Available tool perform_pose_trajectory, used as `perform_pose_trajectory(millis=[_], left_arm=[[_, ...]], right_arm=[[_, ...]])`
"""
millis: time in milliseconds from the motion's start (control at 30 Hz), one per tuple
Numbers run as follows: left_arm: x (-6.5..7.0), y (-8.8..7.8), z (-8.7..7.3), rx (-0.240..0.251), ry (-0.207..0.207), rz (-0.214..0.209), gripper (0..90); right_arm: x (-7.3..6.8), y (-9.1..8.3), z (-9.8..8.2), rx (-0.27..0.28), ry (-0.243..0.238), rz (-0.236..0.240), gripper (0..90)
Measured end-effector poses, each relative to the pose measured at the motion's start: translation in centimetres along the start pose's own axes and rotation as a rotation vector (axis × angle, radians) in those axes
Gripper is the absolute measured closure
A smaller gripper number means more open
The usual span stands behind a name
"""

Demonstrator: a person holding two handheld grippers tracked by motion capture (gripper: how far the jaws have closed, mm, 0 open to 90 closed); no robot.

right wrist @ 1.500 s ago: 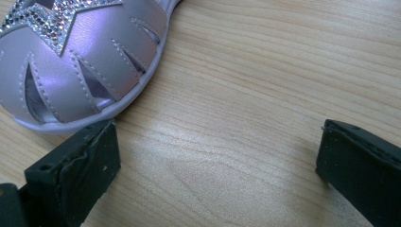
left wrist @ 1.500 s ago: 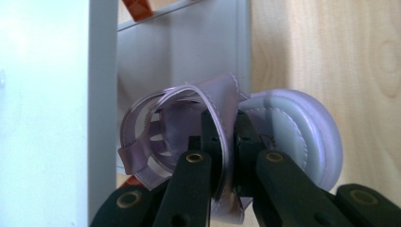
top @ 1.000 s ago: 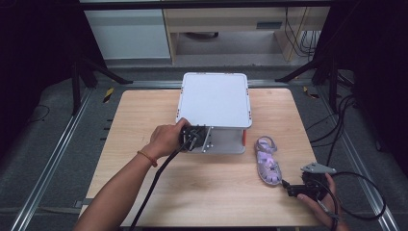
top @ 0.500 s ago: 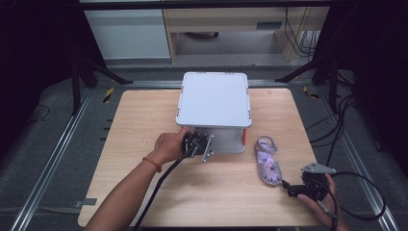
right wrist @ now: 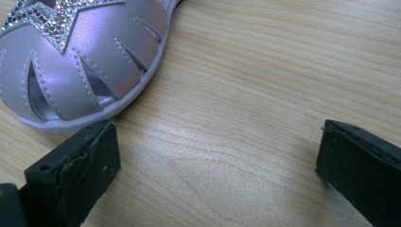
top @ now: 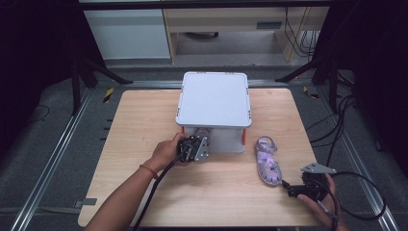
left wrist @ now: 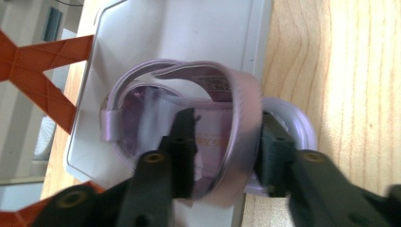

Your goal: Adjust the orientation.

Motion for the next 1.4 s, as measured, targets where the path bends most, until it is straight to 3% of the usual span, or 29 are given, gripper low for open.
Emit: perform_pose_trajectory(millis=[33,67,100,133,233,333,367,400,433,567,700,767,800,867,1000,1067,1133,1300,1400], left_arm=[[-0.1,-0.2,0.0,0.006,-0.023,-0.009,42.0],[-0.1,-0.5,-0.1,0.016,-0.049,-0.015,42.0],[-0.4,-1.2,-0.1,0.035,-0.100,-0.017,29.5],[-0.4,-1.2,-0.1,0.035,-0.100,-0.017,25.8],[-0.2,-2.0,-0.5,0.054,-0.169,-0.045,19.0],[0.2,-2.7,-0.8,0.060,-0.200,-0.045,15.0],[0.5,-3.2,-1.0,0.090,-0.258,-0.073,13.5],[0.6,-3.4,-1.1,0.106,-0.291,-0.083,12.4],[0.6,-3.4,-1.1,0.106,-0.291,-0.083,12.6],[1.7,-3.0,-1.9,0.124,-0.397,-0.132,11.0],[3.6,-1.7,-2.2,0.094,-0.408,-0.178,9.7],[3.8,-0.7,-2.3,0.067,-0.404,-0.163,9.7],[3.6,0.0,-2.3,0.058,-0.426,-0.152,10.4],[3.3,0.2,-2.4,0.052,-0.431,-0.131,12.8],[2.2,0.5,-2.2,0.098,-0.534,-0.130,13.8],[2.2,0.9,-2.5,0.076,-0.522,-0.120,13.7],[1.9,1.3,-2.5,0.082,-0.559,-0.120,13.4],[1.7,1.5,-2.1,0.081,-0.547,-0.104,12.6],[1.2,1.8,-1.9,0.080,-0.571,-0.101,13.4]], right_arm=[[0.0,0.0,0.0,0.000,0.001,0.000,0.7],[0.0,0.0,0.0,0.000,0.001,0.000,0.7],[0.0,0.0,0.0,0.000,0.000,-0.001,0.7],[0.0,0.0,0.0,0.000,0.000,-0.001,0.7],[0.0,0.0,0.0,0.000,0.001,0.000,0.7],[0.0,0.0,0.0,0.000,0.000,-0.001,0.7],[0.0,0.0,0.0,0.000,0.001,-0.001,0.7],[0.0,0.0,0.0,0.000,0.001,-0.001,0.7],[0.0,0.0,0.0,0.000,0.001,-0.001,0.7],[0.0,0.0,0.0,0.000,0.002,-0.001,0.7],[0.0,0.0,-0.1,-0.002,0.002,-0.001,0.7],[0.0,0.0,-0.1,-0.002,0.002,-0.001,0.7],[0.0,0.0,-0.1,-0.002,0.002,-0.001,0.7],[0.0,0.0,-0.1,-0.002,0.003,-0.001,0.7],[0.0,0.0,-0.1,-0.002,0.004,-0.001,0.7],[0.0,0.0,0.0,-0.001,0.002,0.000,0.7],[0.0,0.0,0.0,-0.001,0.001,0.002,0.6],[0.0,0.0,0.1,-0.001,0.001,0.002,0.7],[0.0,0.0,0.1,-0.001,0.001,0.002,0.6]])
Point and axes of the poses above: each handheld gripper's, and its own axes: y roughly forward along the jaws, z roughly out of its top, x roughly to its right, the point moved 10 cm from there along y, roughly forward along the jaws, and after that the axes turned 13 degrees about -x, right-handed, at the moved point
